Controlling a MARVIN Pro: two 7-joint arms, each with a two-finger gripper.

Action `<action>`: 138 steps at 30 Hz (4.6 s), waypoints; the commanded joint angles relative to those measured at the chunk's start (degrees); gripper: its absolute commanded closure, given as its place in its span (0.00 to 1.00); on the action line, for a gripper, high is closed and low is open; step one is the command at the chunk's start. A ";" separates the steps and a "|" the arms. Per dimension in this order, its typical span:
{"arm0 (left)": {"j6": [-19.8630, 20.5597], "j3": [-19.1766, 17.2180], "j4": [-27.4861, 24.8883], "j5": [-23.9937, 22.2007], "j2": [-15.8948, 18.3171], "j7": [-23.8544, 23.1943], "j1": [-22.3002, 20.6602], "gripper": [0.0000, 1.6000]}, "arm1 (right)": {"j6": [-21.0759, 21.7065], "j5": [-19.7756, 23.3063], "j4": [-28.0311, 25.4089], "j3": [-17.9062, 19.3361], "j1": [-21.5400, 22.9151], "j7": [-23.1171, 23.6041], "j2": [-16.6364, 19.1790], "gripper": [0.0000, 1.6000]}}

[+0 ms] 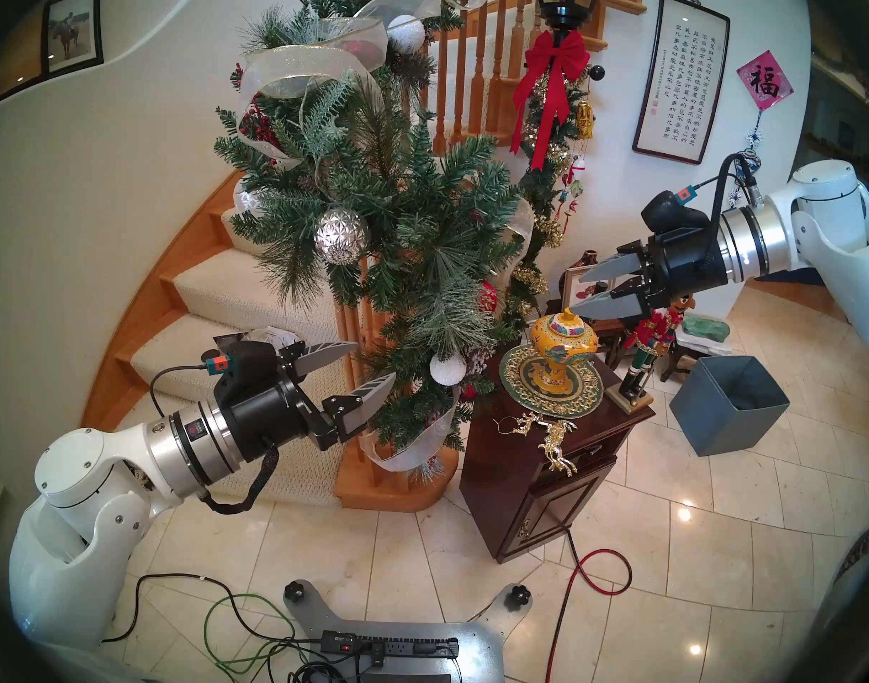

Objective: Hang the ornament onto the Christmas-tree-style decoration

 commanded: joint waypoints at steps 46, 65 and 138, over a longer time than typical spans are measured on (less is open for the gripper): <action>-0.02 -0.02 -0.23 -0.01 0.00 -0.01 -0.02 0.00 | 2.60 -0.74 -0.46 7.49 -7.77 4.49 0.31 0.00; -0.03 -0.01 -0.20 -0.01 0.00 -0.02 -0.04 0.00 | 4.95 -2.89 1.96 14.15 -16.87 6.74 0.32 0.00; -0.04 0.02 -0.16 -0.01 0.01 -0.03 -0.07 0.00 | 6.78 1.50 -2.41 30.35 -46.74 2.73 0.32 0.00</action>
